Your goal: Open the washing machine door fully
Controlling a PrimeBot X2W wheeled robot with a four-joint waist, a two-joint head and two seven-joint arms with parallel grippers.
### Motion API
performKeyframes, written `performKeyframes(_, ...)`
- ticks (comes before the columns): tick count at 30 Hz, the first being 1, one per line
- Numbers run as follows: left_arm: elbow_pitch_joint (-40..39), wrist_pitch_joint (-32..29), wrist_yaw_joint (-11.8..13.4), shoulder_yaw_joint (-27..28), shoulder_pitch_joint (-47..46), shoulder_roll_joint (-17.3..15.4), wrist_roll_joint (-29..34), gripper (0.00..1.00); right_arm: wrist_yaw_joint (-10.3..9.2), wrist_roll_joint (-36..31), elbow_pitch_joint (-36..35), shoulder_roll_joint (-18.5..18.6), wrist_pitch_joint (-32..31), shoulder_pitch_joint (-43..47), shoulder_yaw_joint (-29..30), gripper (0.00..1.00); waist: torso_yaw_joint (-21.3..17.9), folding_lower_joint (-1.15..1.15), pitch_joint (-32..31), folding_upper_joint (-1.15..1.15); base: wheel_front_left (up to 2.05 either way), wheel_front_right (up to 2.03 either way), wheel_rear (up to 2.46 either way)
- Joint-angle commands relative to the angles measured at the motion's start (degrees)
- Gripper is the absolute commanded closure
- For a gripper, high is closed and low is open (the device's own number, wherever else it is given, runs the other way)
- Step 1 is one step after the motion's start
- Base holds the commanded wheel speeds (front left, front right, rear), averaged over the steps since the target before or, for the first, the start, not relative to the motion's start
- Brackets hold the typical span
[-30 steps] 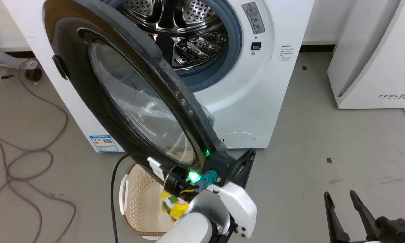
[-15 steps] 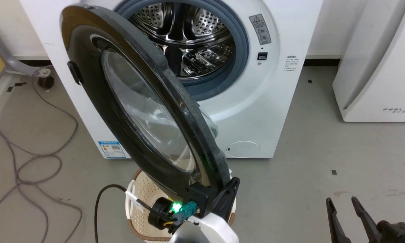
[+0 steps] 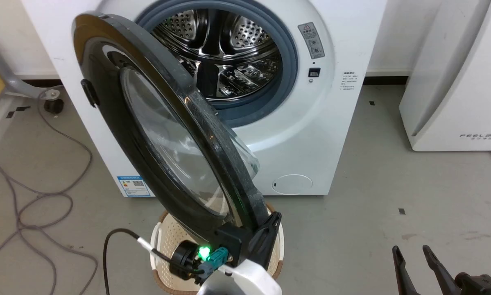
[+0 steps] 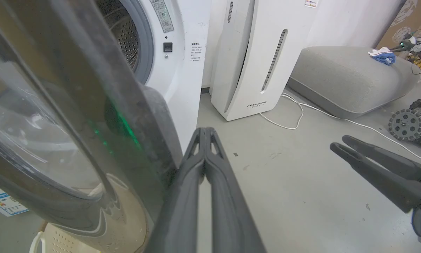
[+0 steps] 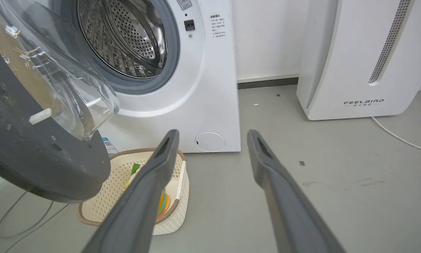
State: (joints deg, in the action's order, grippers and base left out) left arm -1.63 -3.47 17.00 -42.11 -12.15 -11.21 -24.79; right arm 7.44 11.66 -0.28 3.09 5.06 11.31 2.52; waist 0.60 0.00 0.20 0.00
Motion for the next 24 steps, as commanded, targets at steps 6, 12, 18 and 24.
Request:
performKeyframes(6, 2.6, 1.3, 0.4, 1.4, -3.2, -0.2, 0.7, 1.00, 0.05, 0.5, 0.2, -0.2, -0.2, 0.6, 0.0, 0.00, -0.7, 0.00, 0.6, 0.00, 0.00, 0.00, 0.00)
performKeyframes(12, 4.4, 2.0, -0.3, 1.3, -5.9, 1.0, 0.8, 1.00, 0.05, 1.0, 0.5, -0.2, -0.2, 0.4, 0.0, 0.00, -0.8, 0.00, 0.8, 0.00, 0.00, 0.00, 0.00)
performKeyframes(18, 4.9, 2.4, -0.1, 1.2, -5.5, 0.7, 0.6, 1.00, 0.05, 1.7, 1.2, -0.2, -0.1, 0.5, -0.1, 0.00, -0.6, 0.00, 0.5, 0.00, 0.00, 0.00, 0.00)
performKeyframes(24, 1.5, 2.3, 1.2, 1.2, -2.4, -1.1, 0.7, 1.00, 0.05, 2.1, 2.0, -0.2, -0.1, 0.8, 0.3, 0.00, 0.7, 0.00, 0.2, 0.00, 0.00, 0.00, 0.00)
